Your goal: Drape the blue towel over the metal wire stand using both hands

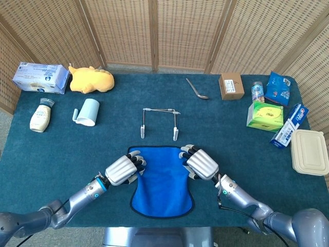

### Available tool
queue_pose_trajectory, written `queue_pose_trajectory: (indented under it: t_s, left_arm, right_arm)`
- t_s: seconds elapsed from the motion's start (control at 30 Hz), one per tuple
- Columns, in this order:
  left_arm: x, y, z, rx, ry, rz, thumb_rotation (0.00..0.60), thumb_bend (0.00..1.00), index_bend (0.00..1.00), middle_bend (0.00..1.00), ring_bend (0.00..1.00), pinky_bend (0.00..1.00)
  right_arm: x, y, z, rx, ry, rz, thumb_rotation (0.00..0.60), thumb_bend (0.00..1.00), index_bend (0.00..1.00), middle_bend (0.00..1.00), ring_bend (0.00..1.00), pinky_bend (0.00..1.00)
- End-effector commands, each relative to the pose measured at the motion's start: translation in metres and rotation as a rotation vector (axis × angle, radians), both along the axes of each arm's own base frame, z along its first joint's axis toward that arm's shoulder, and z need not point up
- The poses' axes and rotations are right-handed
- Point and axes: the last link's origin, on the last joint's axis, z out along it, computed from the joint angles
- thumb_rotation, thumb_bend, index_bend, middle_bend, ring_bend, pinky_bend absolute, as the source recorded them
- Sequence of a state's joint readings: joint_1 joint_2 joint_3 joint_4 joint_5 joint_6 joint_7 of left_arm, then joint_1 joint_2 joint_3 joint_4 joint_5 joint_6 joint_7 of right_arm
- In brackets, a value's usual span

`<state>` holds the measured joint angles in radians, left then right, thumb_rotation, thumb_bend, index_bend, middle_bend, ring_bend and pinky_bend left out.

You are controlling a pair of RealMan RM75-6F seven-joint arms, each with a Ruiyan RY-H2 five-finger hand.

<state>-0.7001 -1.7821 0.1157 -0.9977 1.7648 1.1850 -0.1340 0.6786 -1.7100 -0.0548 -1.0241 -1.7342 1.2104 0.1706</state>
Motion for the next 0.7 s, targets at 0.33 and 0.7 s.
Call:
queue_pose_trajectory:
  t_s: [0.33, 0.7]
  left_arm:
    - [-0.002, -0.002, 0.019, 0.011, -0.065, 0.052, 0.600, 0.61, 0.76, 0.46, 0.36, 0.18]
    - [0.013, 0.002, 0.066, 0.053, -0.195, 0.088, 0.600, 0.60, 0.76, 0.47, 0.37, 0.18]
  right_arm:
    - [0.013, -0.001, 0.009, 0.022, -0.098, -0.055, 0.600, 0.35, 0.99, 0.48, 0.28, 0.24]
    - [0.042, -0.007, 0.046, 0.019, -0.204, -0.112, 0.600, 0.35, 1.00, 0.49, 0.29, 0.24]
